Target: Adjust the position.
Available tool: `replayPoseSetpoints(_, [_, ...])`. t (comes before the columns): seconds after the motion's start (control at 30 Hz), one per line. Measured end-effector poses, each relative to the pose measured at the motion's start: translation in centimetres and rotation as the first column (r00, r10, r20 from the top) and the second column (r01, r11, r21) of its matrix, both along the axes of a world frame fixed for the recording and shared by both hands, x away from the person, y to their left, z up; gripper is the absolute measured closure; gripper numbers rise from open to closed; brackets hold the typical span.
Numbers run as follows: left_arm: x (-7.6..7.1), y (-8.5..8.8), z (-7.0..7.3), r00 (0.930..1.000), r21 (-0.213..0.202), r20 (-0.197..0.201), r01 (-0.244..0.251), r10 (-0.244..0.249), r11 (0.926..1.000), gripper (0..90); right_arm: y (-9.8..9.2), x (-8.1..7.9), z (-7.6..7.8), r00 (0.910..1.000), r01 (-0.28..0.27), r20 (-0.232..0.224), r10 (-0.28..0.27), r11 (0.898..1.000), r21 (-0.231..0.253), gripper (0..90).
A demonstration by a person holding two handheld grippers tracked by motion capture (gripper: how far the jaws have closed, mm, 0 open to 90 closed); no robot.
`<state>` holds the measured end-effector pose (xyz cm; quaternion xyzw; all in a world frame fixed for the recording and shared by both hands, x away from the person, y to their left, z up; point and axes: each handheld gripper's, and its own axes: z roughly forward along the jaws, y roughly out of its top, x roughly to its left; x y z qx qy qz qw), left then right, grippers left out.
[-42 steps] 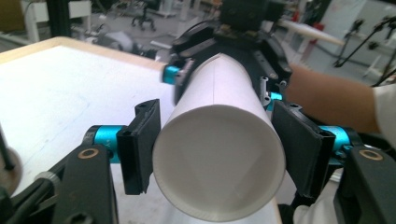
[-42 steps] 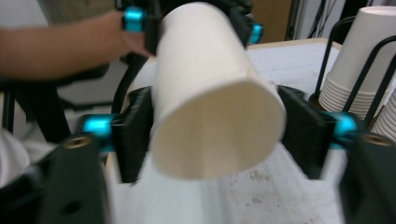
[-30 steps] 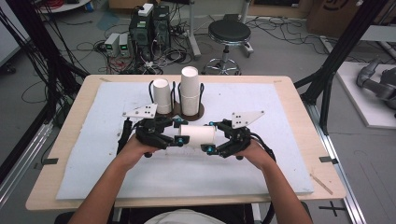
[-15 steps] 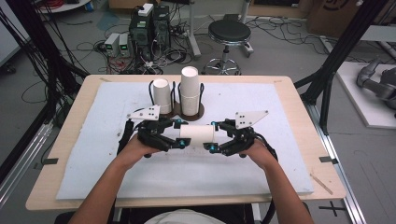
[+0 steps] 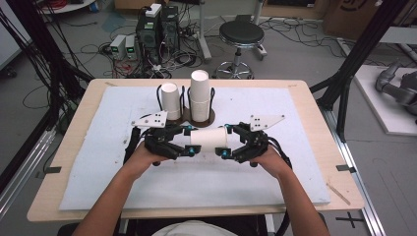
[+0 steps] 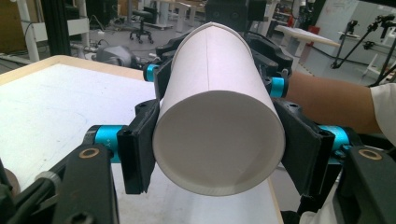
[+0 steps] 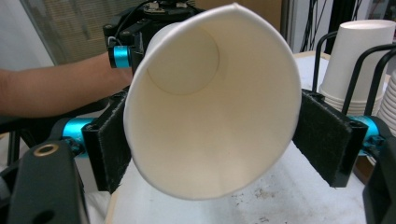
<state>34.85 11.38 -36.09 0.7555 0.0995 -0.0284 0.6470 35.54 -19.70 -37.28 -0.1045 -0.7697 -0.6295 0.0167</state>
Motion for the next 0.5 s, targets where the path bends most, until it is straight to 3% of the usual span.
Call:
replayPoseSetpoints(0.17, [0.02,-0.22,-0.28,0.9998,0.011,-0.019,0.000,0.000,0.9999,35.9,-0.23,-0.19,0.31,0.9981,-0.013,0.060,0.014,1.000,-0.017,29.5])
replayPoseSetpoints(0.23, [0.02,-0.32,-0.28,0.9992,0.031,-0.010,-0.037,0.038,0.9988,33.4,-0.38,-0.14,0.38,0.9980,-0.018,0.060,0.019,1.000,-0.015,33.8])
replayPoseSetpoints(0.33, [0.08,-0.06,-0.18,0.9979,0.018,-0.018,-0.063,0.063,0.9979,27.8,-0.46,-0.12,0.51,0.9977,-0.012,0.066,0.015,0.999,-0.042,35.5])
replayPoseSetpoints(0.43, [0.09,0.22,-0.03,0.9979,-0.001,-0.012,-0.063,0.063,0.9980,27.7,-0.52,-0.03,0.41,0.9983,-0.011,0.056,0.015,0.998,-0.061,36.0])
replayPoseSetpoints(0.5, [0.06,0.09,-0.10,0.9981,0.011,-0.009,-0.060,0.060,0.9981,27.7,-0.46,0.02,0.33,0.9985,-0.014,0.052,0.018,0.998,-0.069,36.2])
